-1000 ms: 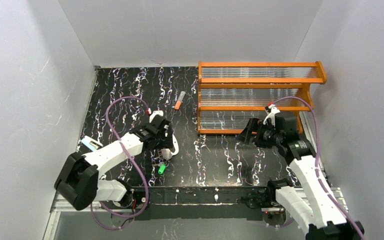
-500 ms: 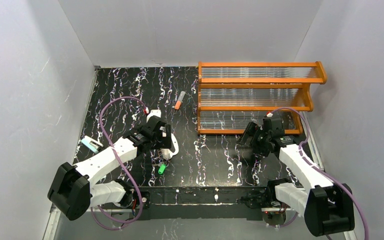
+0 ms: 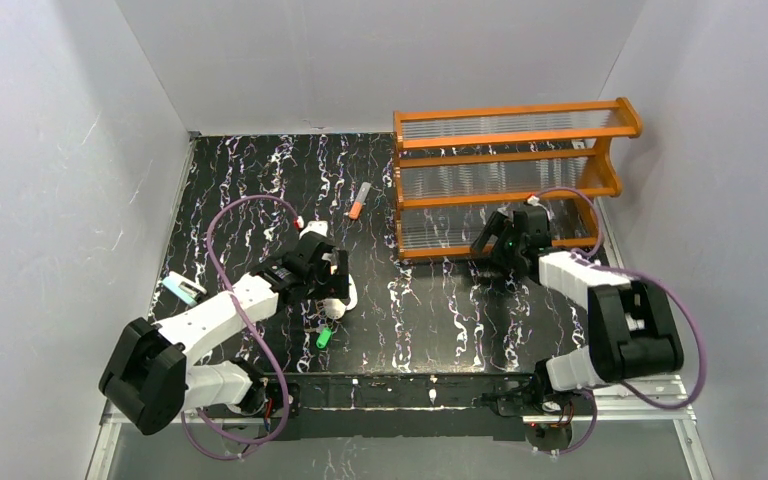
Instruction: Remove the keys from the keyring
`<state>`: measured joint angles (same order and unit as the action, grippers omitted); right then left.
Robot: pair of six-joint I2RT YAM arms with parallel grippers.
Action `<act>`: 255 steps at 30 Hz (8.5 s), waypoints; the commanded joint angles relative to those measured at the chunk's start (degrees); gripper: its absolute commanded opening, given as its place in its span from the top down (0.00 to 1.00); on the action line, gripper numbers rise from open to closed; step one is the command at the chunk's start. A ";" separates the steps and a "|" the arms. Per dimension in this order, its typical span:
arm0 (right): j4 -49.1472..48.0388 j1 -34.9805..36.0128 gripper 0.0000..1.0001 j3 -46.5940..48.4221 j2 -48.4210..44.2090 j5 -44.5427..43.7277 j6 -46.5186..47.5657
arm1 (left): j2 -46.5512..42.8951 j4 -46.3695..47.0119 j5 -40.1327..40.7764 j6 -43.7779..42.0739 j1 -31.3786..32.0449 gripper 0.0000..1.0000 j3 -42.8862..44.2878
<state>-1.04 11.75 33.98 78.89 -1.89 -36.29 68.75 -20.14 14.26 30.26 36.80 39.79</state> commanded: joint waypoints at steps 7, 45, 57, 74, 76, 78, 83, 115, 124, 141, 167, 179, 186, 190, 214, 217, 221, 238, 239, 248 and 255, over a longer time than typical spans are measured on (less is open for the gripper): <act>-9.08 -0.02 0.01 15.70 17.87 -3.21 9.62 | 1.83 2.39 -4.30 1.55 -1.07 0.07 -2.08; -34.92 27.28 0.22 -9.89 8.54 13.75 -24.89 | 1.45 12.53 -10.25 6.43 -1.11 0.46 0.02; -43.10 27.80 0.41 -8.07 20.71 20.48 -25.89 | 13.66 18.60 -19.99 8.64 -10.25 0.51 -4.04; -39.39 27.32 0.99 -5.00 15.24 22.02 -17.29 | 8.80 17.27 -20.44 6.95 -10.40 0.39 -4.32; -34.01 26.30 0.99 -3.88 11.31 22.41 -12.78 | 6.33 14.02 -19.70 1.77 -10.47 0.33 -1.43; -29.03 25.33 0.99 -2.96 7.19 23.26 -7.79 | 4.20 11.49 -20.22 -2.97 -10.52 0.27 1.89; -14.43 23.52 0.99 1.45 -1.75 26.14 6.26 | 1.34 9.24 -25.65 -15.40 -10.52 0.15 8.54; -3.46 24.05 0.99 10.81 -12.42 50.59 30.79 | 7.29 8.40 -68.29 -42.00 -4.46 0.37 20.81; -6.19 24.43 0.99 8.89 -12.20 51.34 32.43 | 8.73 5.09 -71.95 -43.48 -3.05 0.83 21.46; -10.55 24.38 0.03 -0.90 -29.01 26.31 33.30 | 1.02 -2.84 -62.85 -47.42 -3.05 1.00 24.83; -59.84 24.38 0.17 -17.21 -13.99 42.50 27.62 | -2.47 -2.45 -64.34 -39.52 -3.02 1.00 29.02; -65.14 24.48 0.33 -15.36 -9.41 47.41 25.59 | -2.17 -0.43 -66.19 -37.30 -3.05 1.00 28.88; -61.87 24.44 0.72 -15.46 -11.53 47.66 27.08 | -3.10 0.42 -65.58 -36.94 -2.99 1.00 28.05; -58.46 24.39 0.93 -15.56 -13.68 46.77 28.70 | -4.36 1.31 -64.76 -36.94 -3.02 1.00 27.04; 6.77 24.49 0.99 8.77 -22.41 36.52 45.13 | -17.61 49.35 -35.68 -6.16 -3.05 1.00 -10.81; 12.35 24.48 0.99 13.43 -20.09 36.34 47.55 | -18.01 57.04 -31.59 0.65 -3.04 1.00 -15.55; 20.46 24.79 0.99 20.04 -16.29 34.16 51.93 | -18.83 63.25 -27.27 8.68 -2.99 0.96 -20.74; 42.83 30.65 0.99 42.49 -3.01 25.94 69.81 | -24.80 51.03 -33.24 -8.27 -3.05 0.30 -16.41; 43.08 31.06 0.99 42.55 -2.69 25.43 70.28 | -23.54 50.85 -34.53 -9.97 -3.05 0.30 -15.36; 41.24 33.66 0.99 41.20 -1.33 25.23 70.88 | -16.75 47.37 -44.32 -25.09 -2.96 0.31 -10.18; 35.06 34.31 0.99 33.90 -0.90 26.00 69.52 | -18.43 47.54 -41.52 -20.77 -2.87 0.32 -13.32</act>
<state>38.98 45.80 70.89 77.36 23.57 33.43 51.96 27.88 -26.83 9.65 33.93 27.70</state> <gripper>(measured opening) 0.103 0.685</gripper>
